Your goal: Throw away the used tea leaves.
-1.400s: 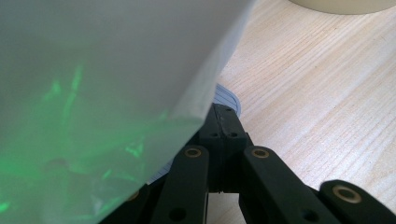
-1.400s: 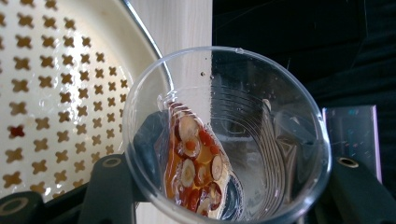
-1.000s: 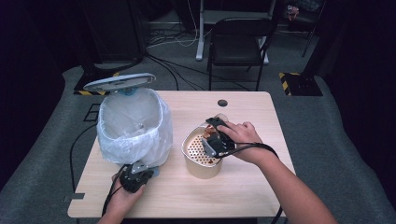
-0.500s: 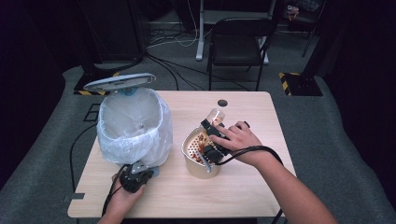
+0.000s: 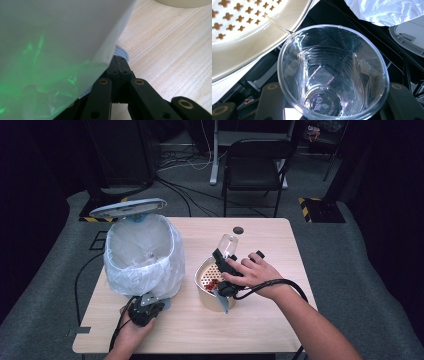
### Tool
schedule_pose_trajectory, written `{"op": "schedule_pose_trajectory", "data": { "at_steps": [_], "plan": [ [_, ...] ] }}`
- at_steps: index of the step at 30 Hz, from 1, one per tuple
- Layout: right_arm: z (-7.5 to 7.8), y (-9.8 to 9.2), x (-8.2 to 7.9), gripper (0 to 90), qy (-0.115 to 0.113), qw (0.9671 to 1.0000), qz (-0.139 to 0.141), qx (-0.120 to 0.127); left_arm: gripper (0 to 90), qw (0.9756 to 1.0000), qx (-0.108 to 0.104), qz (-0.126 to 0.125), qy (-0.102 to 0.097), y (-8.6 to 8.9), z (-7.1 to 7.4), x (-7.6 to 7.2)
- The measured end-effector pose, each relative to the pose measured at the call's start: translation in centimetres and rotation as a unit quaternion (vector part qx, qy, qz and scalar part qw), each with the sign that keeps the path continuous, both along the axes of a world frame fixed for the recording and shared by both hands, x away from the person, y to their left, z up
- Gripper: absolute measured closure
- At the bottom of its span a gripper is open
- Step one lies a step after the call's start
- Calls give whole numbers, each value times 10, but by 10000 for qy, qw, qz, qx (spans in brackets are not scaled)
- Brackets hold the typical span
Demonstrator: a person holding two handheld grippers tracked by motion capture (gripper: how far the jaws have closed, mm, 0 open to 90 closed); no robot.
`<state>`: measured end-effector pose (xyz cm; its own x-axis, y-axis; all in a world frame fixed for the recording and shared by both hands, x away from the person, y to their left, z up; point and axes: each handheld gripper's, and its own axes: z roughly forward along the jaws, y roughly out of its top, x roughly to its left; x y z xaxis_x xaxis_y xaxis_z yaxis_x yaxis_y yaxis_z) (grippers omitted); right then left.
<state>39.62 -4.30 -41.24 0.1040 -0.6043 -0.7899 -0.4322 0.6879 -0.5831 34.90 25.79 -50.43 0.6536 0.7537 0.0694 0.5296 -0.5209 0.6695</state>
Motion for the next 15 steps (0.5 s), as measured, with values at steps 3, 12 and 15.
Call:
{"op": "schedule_pose_trajectory", "data": {
  "at_steps": [3,12,15],
  "plan": [
    [-2,-1,-1,432,-16,10000,4,5,900,10000,1,2,1,0,0,0],
    [-1,-2,-4,433,-112,9999,96,25,900,10000,2,15,-13,0,0,0],
    [-1,-2,-4,433,-143,9999,91,0,900,10000,0,3,-3,0,0,0]
  ]
}}
